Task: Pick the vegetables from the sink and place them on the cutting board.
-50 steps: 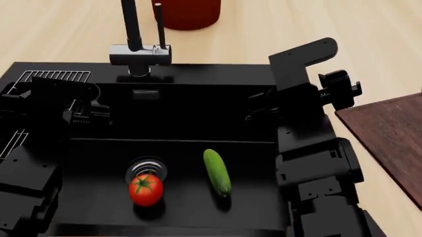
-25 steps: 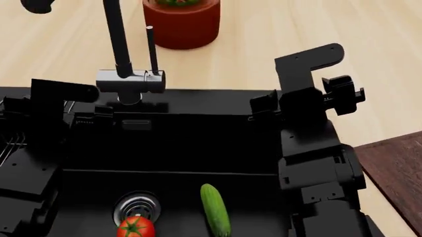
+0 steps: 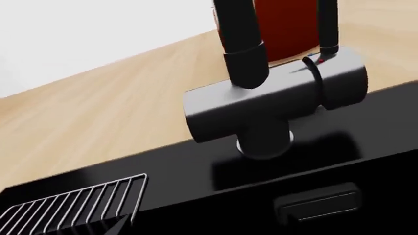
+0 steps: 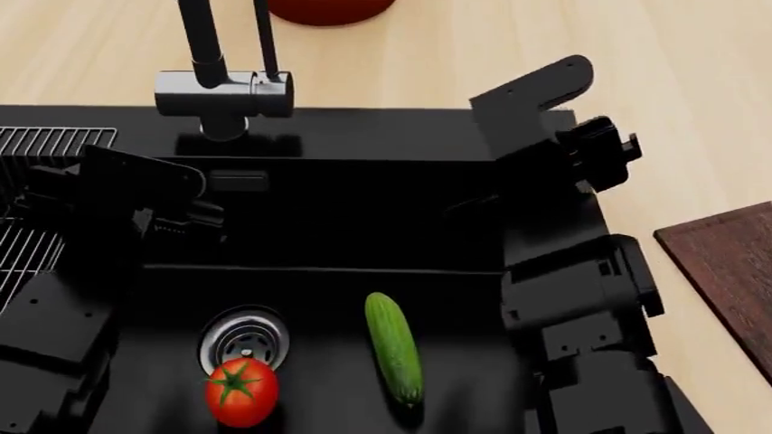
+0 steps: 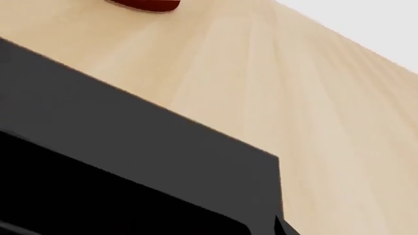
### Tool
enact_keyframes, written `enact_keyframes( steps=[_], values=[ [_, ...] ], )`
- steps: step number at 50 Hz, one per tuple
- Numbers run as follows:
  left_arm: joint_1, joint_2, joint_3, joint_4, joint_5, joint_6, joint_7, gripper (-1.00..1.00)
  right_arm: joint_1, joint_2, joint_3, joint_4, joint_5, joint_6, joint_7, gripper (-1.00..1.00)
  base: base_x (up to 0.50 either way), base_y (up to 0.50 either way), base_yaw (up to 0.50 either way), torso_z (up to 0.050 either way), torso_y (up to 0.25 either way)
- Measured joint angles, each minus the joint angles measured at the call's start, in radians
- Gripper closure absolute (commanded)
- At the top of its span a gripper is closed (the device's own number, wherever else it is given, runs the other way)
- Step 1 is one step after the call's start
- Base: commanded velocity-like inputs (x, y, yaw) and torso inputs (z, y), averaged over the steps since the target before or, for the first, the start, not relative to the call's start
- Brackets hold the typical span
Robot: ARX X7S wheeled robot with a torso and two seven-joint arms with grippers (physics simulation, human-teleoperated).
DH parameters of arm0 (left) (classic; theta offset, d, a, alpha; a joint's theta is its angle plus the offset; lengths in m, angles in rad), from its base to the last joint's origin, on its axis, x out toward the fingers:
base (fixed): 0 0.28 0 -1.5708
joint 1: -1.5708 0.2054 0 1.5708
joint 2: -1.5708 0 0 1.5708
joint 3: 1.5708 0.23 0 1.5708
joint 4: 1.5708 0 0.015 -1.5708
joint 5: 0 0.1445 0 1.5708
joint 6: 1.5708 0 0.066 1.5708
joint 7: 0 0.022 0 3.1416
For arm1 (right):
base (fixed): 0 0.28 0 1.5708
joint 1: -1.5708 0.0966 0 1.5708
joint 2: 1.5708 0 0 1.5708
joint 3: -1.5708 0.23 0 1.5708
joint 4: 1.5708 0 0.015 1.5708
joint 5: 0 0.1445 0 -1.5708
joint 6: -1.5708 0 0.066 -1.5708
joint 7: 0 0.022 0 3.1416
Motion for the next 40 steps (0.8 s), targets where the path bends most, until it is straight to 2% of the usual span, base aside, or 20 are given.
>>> enact_keyframes(
  steps=[4, 11, 20, 28, 40],
  values=[
    [0.034, -0.013, 0.028, 0.110, 0.017, -0.073, 0.039, -1.00, -0.023, 0.022, -0.042, -0.162, -0.018, 0.143, -0.088, -1.00, 0.00, 0.00, 0.00, 0.000, 0.000],
    [0.092, -0.045, 0.077, 0.341, 0.021, -0.287, 0.164, -1.00, -0.050, 0.066, -0.117, -0.444, -0.030, 0.404, -0.246, -1.00, 0.00, 0.00, 0.00, 0.000, 0.000],
    [0.147, -0.097, 0.144, 0.603, 0.000, -0.558, 0.347, -1.00, -0.070, 0.113, -0.208, -0.693, -0.025, 0.659, -0.406, -1.00, 0.00, 0.00, 0.00, 0.000, 0.000],
    [0.179, -0.157, 0.206, 0.799, -0.022, -0.723, 0.498, -1.00, -0.071, 0.139, -0.268, -0.811, -0.017, 0.798, -0.494, -1.00, 0.00, 0.00, 0.00, 0.000, 0.000],
    [0.203, -0.257, 0.321, 1.029, -0.035, -0.886, 0.677, -1.00, -0.068, 0.158, -0.294, -0.884, -0.014, 0.888, -0.535, -1.00, 0.00, 0.00, 0.00, 0.000, 0.000]
  ],
)
